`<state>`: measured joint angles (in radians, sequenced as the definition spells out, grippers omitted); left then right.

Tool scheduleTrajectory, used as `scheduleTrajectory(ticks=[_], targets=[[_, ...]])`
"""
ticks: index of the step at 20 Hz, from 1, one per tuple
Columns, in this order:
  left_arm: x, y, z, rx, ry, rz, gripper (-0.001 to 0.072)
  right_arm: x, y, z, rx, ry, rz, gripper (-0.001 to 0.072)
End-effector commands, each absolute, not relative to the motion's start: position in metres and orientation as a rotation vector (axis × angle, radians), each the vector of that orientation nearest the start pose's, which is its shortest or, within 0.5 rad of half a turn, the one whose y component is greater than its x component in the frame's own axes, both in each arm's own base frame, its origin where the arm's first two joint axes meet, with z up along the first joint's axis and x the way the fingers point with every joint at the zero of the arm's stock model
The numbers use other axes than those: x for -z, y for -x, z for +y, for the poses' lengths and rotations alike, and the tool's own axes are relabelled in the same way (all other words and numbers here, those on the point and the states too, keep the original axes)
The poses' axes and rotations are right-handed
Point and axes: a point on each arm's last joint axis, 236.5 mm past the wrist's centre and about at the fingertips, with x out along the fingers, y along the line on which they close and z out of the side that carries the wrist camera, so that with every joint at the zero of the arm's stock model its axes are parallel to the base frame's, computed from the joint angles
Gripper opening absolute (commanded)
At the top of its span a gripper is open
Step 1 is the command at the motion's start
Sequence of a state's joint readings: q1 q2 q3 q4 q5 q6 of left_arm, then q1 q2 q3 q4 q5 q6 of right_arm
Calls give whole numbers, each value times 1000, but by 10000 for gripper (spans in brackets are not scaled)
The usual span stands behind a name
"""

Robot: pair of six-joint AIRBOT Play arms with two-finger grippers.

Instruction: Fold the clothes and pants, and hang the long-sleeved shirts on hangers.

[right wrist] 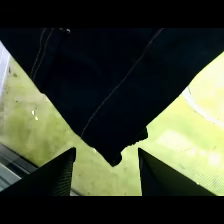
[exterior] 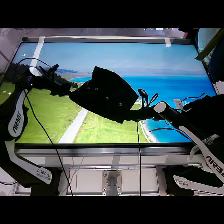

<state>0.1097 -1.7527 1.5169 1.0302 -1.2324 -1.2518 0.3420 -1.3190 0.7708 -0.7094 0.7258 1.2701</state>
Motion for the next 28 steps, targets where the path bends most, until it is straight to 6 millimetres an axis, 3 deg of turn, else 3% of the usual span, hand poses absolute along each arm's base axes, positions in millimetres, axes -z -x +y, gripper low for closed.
scheduleTrajectory(ticks=[1, 5, 6, 8, 9, 11, 13, 15, 17, 20, 22, 24, 25, 26, 27, 28], targets=[[32, -468, -62, 411, 311, 1312, 18, 74, -324, 242, -519, -482, 1258, 445], [32, -467, -64, 414, 309, 1313, 18, 92, -312, 258, -527, -502, 1320, 443], [32, -467, -64, 414, 309, 1313, 18, 94, -309, 263, -534, -498, 1324, 413], [32, -467, -64, 414, 309, 1314, 19, 92, -315, 268, -534, -483, 1290, 59], [32, -466, -64, 416, 309, 1317, 19, 87, -321, 270, -537, -481, 1268, 62], [26, -459, -66, 433, 306, 1335, 18, 60, -333, 277, -594, -468, 1225, 61], [2, -447, -59, 441, 290, 1329, 18, 10, -334, 281, -719, -375, 1179, 61], [-43, -431, -51, 463, 252, 1277, 18, -61, -325, 276, -837, -242, 1103, 61], [-102, -403, -45, 489, 182, 1195, 18, -152, -300, 267, -937, -149, 981, 61], [-205, -361, -42, 444, 70, 933, 18, -284, -263, 262, -1005, -128, 714, 60], [-286, -338, -51, 397, 5, 644, 18, -340, -246, 258, -1018, -142, 596, 59], [-371, -314, -54, 330, -31, 318, 18, -356, -241, 254, -1016, -122, 568, 60], [-396, -301, -55, 310, -33, 224, 17, -353, -245, 251, -994, -109, 579, 59], [-404, -291, -56, 305, -22, 201, 17, -342, -252, 247, -965, -87, 607, 58], [-393, -289, -59, 319, -11, 247, 17, -327, -262, 245, -939, -62, 652, 58], [-369, -292, -62, 345, 3, 347, 17, -311, -274, 245, -916, -47, 696, 58]])
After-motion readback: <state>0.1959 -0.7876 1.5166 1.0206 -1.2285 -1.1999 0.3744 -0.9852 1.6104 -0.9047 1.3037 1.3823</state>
